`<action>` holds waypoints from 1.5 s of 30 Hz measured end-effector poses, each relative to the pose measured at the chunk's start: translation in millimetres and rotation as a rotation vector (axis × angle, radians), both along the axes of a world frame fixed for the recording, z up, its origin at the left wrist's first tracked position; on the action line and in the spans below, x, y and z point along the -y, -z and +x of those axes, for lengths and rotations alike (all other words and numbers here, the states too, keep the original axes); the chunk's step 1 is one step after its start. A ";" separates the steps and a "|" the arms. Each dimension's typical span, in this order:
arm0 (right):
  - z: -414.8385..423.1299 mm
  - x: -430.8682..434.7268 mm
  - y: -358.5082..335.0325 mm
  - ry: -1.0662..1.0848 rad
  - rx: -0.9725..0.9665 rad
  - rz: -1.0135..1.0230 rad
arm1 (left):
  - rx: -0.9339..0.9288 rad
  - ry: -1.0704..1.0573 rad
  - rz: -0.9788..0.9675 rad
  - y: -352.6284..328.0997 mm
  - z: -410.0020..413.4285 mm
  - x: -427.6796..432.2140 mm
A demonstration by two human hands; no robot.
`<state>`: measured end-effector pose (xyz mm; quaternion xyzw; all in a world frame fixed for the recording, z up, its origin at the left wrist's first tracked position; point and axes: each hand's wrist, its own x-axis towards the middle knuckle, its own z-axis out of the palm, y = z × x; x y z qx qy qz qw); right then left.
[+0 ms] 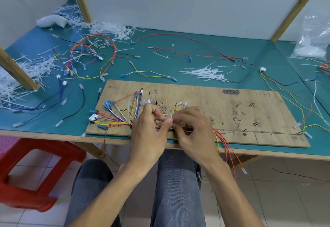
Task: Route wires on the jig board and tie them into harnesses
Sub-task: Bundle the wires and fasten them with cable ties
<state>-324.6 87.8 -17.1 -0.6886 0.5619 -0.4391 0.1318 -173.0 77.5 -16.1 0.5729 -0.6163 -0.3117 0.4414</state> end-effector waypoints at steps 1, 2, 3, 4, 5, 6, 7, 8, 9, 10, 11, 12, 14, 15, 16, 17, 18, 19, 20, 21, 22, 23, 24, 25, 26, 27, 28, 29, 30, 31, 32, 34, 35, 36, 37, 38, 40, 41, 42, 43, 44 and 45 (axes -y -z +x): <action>-0.1 -1.9 -0.1 -0.012 -0.030 0.003 | 0.023 -0.005 -0.005 -0.8 0.7 0.5; -0.6 -3.8 0.0 -0.027 -0.063 0.005 | 0.047 -0.006 -0.017 -1.7 1.6 1.2; -1.5 -5.6 -0.1 -0.042 -0.096 0.005 | 0.064 0.002 -0.031 -2.9 2.7 2.0; -2.6 -7.0 -0.1 -0.052 -0.126 0.005 | 0.077 0.017 -0.041 -4.3 3.6 2.8; -3.8 -7.7 0.3 -0.056 -0.151 0.001 | 0.090 0.034 -0.042 -5.9 4.0 4.0; -5.0 -7.8 1.3 -0.051 -0.166 -0.008 | 0.108 0.049 -0.037 -7.6 4.2 5.1; -6.1 -7.7 2.5 -0.039 -0.169 -0.019 | 0.131 0.063 -0.028 -9.1 4.7 6.0; -6.7 -7.1 3.5 -0.028 -0.164 -0.030 | 0.156 0.076 -0.018 -10.8 5.4 7.2; -6.8 -6.7 4.5 -0.020 -0.159 -0.039 | 0.180 0.093 -0.013 -12.4 6.6 8.4; -6.8 -5.7 5.2 -0.016 -0.157 -0.046 | 0.204 0.115 -0.012 -13.9 7.7 10.0; -6.9 -5.0 5.8 -0.015 -0.157 -0.050 | 0.227 0.137 -0.012 -15.5 8.9 11.5; -7.1 -4.3 6.2 -0.014 -0.155 -0.053 | 0.241 0.155 -0.011 -17.2 9.9 12.9; -7.7 -3.8 6.4 -0.016 -0.148 -0.058 | 0.247 0.177 -0.012 -19.6 11.5 14.8; -7.8 -3.5 6.0 -0.018 -0.145 -0.059 | 0.251 0.187 -0.011 -20.7 11.8 15.4; -8.0 -3.1 5.4 -0.019 -0.141 -0.059 | 0.253 0.194 -0.009 -21.8 11.6 15.7; -8.1 -3.0 4.9 -0.018 -0.138 -0.059 | 0.251 0.195 -0.010 -22.1 11.4 15.9; -8.1 -2.6 4.5 -0.016 -0.134 -0.060 | 0.244 0.189 -0.016 -22.0 11.3 16.1; -8.0 -2.4 4.3 -0.013 -0.132 -0.060 | 0.234 0.179 -0.026 -21.8 11.3 16.2; -8.0 -2.3 4.3 -0.010 -0.133 -0.058 | 0.225 0.167 -0.036 -21.4 11.2 16.3; -8.1 -2.3 4.4 -0.007 -0.135 -0.057 | 0.219 0.156 -0.044 -21.5 10.6 16.8; -8.3 -2.2 4.6 -0.006 -0.137 -0.056 | 0.213 0.149 -0.044 -22.2 9.9 17.8; -8.3 -2.4 4.8 -0.005 -0.137 -0.053 | 0.201 0.146 -0.028 -23.3 9.4 19.2; -8.4 -2.5 4.6 -0.004 -0.135 -0.049 | 0.180 0.149 -0.003 -24.8 9.1 21.2; -9.3 -2.9 3.9 -0.004 -0.135 -0.044 | 0.159 0.157 0.024 -26.0 8.5 23.6; -9.9 -2.6 2.7 -0.006 -0.133 -0.038 | 0.146 0.170 0.044 -27.0 8.6 26.1; -10.3 -2.3 1.5 -0.010 -0.134 -0.030 | 0.140 0.185 0.055 -28.1 9.1 28.3; -11.3 -1.9 0.0 -0.012 -0.135 -0.019 | 0.135 0.202 0.059 -29.1 9.0 30.4; -11.9 -1.3 -1.5 -0.012 -0.135 -0.002 | 0.124 0.219 0.060 -29.5 9.1 32.9; -12.0 -0.7 -3.3 -0.016 -0.132 0.022 | 0.101 0.239 0.067 -29.5 9.8 35.4; -12.1 0.3 -5.6 -0.025 -0.122 0.048 | 0.068 0.261 0.087 -29.3 10.7 38.7; -12.5 1.6 -8.3 -0.042 -0.108 0.071 | 0.034 0.285 0.116 -29.3 12.0 42.2; -15.7 6.1 -15.6 -0.089 -0.064 0.129 | 0.003 0.327 0.159 -30.0 14.9 49.4; -17.9 8.5 -19.8 -0.110 -0.040 0.174 | 0.005 0.342 0.166 -30.4 16.3 52.4; -20.2 11.5 -23.6 -0.124 -0.025 0.228 | 0.010 0.354 0.169 -30.6 16.8 55.3; -22.2 13.7 -26.2 -0.132 -0.015 0.284 | 0.017 0.365 0.169 -30.8 17.3 57.4; -23.9 15.7 -27.5 -0.137 -0.001 0.333 | 0.027 0.377 0.171 -31.0 17.2 59.0; -24.5 17.9 -28.0 -0.128 0.073 0.408 | 0.049 0.415 0.181 -33.4 17.5 61.7; -24.1 18.7 -28.0 -0.115 0.125 0.442 | 0.056 0.440 0.186 -34.8 18.2 63.4; -23.1 18.6 -28.0 -0.103 0.172 0.472 | 0.070 0.471 0.185 -36.3 19.0 64.7; -22.2 18.4 -28.0 -0.095 0.207 0.494 | 0.097 0.501 0.177 -37.8 19.4 65.3; -21.5 18.3 -27.9 -0.091 0.237 0.509 | 0.137 0.523 0.163 -39.1 19.1 65.1; -21.3 17.8 -27.7 -0.087 0.265 0.519 | 0.176 0.534 0.150 -40.1 18.2 64.1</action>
